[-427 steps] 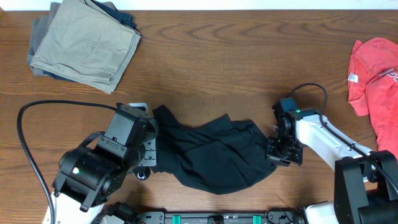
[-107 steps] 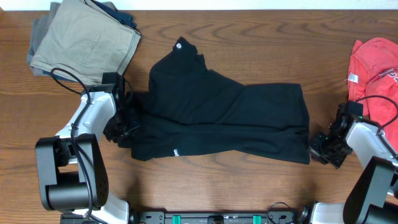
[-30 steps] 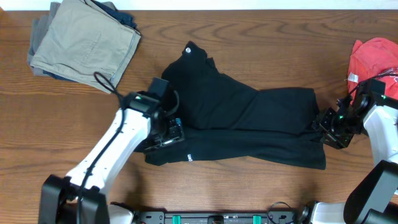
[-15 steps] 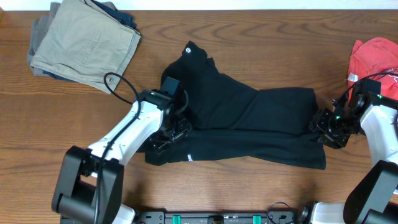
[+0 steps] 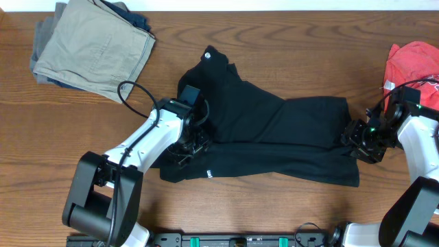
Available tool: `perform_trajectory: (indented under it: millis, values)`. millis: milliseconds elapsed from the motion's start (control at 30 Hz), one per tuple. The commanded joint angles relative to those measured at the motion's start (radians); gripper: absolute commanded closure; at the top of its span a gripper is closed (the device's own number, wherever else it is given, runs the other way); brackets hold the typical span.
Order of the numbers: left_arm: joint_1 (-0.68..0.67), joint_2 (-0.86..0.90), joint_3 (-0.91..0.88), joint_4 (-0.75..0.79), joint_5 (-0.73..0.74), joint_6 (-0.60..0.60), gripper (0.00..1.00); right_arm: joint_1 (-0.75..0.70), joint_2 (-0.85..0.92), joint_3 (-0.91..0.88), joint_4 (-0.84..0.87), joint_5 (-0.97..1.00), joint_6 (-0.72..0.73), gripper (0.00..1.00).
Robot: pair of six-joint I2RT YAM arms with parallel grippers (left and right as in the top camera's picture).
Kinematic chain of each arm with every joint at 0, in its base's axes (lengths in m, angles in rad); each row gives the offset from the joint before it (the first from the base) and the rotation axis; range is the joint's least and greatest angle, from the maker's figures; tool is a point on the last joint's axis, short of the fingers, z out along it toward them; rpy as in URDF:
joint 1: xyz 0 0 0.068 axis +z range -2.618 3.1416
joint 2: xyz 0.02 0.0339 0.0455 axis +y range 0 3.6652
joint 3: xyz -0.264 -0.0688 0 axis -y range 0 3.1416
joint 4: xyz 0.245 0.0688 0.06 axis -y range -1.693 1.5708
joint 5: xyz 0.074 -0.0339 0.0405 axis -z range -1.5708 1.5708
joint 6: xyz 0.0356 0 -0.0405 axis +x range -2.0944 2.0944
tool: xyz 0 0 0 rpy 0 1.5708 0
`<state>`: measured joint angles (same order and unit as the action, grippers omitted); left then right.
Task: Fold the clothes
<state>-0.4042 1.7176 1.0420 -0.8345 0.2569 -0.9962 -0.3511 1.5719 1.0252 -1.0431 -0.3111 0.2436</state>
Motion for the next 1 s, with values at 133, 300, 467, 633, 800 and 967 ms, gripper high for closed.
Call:
perform_trajectory:
  millis: [133, 300, 467, 633, 800, 967]
  values:
    - [-0.001, 0.009, -0.006, 0.025, -0.003, -0.004, 0.68, 0.006, 0.005, -0.008, 0.002, 0.001, -0.017, 0.40]
    - [-0.005, 0.009, -0.006, 0.006, 0.002, -0.004, 0.68, 0.006, 0.005, -0.008, 0.002, 0.001, -0.017, 0.40]
    - [-0.026, 0.009, -0.007, -0.013, 0.023, -0.005, 0.57, 0.006, 0.005, -0.008, 0.002, 0.001, -0.017, 0.40]
    - [-0.052, 0.009, -0.007, -0.012, 0.030, -0.021, 0.49, 0.006, 0.005, -0.008, 0.002, 0.001, -0.017, 0.40]
    - [-0.060, 0.009, -0.008, 0.012, 0.030, -0.050, 0.48, 0.006, 0.005, -0.008, 0.002, 0.002, -0.017, 0.40]
    - [-0.060, 0.009, -0.008, 0.022, 0.026, -0.049, 0.53, 0.006, 0.005, -0.008, -0.006, 0.024, -0.018, 0.40]
